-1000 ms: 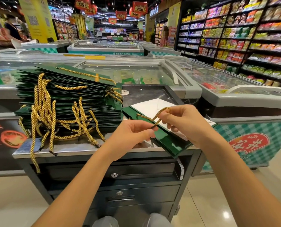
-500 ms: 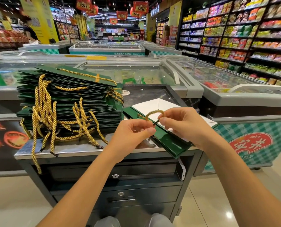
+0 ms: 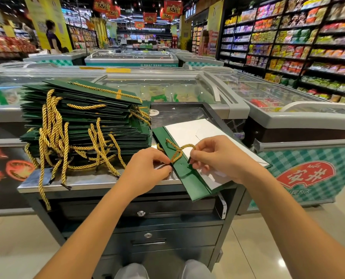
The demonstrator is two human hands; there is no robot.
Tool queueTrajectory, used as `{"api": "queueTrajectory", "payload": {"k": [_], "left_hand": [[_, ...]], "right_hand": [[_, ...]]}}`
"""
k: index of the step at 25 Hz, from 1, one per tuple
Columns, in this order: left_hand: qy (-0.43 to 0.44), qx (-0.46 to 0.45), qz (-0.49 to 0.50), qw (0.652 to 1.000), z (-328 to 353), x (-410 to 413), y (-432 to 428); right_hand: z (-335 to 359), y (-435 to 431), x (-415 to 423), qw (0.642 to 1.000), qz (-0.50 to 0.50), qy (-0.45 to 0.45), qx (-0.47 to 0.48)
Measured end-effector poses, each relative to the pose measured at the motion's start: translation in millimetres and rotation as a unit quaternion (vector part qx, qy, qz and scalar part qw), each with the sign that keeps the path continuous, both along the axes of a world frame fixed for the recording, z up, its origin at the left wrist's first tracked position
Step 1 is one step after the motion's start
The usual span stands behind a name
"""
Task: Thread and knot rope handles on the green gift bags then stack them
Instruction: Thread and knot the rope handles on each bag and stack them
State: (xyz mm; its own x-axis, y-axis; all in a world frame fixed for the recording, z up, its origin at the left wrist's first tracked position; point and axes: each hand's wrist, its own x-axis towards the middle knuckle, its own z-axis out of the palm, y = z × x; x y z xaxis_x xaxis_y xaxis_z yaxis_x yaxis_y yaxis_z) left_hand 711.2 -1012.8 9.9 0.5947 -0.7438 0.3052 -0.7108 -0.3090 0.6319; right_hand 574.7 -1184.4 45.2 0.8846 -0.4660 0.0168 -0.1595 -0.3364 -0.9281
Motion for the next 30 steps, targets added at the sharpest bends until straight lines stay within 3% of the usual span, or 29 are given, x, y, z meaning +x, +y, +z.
{"api": "queueTrajectory", "payload": {"k": [4, 12, 21, 25, 30], "left_hand": [[0.0, -0.031, 0.022, 0.999, -7.8, -6.4, 0.2], [0.073, -0.068, 0.023, 0.995, -9.4, -10.5, -2.2], [0.035, -0.089, 0.051, 0.994, -14.0, -15.0, -8.8], [-0.034, -0.096, 0.056, 0.993, -15.3, -21.1, -12.7], [-0.037, -0.07, 0.042, 0.996, -14.1, -22.0, -14.0]], "right_hand": [[3.2, 2.1, 8.6, 1.0, -0.005, 0.005, -0.015], [-23.2, 0.8, 13.4, 0.993, -0.032, -0.096, -0.055], [-27.6, 9.9, 16.7, 0.987, -0.066, -0.078, -0.125], [-23.7, 13.3, 17.3, 0.99, -0.068, -0.064, -0.103], [-18.3, 12.7, 18.7, 0.993, -0.065, -0.041, -0.094]]}}
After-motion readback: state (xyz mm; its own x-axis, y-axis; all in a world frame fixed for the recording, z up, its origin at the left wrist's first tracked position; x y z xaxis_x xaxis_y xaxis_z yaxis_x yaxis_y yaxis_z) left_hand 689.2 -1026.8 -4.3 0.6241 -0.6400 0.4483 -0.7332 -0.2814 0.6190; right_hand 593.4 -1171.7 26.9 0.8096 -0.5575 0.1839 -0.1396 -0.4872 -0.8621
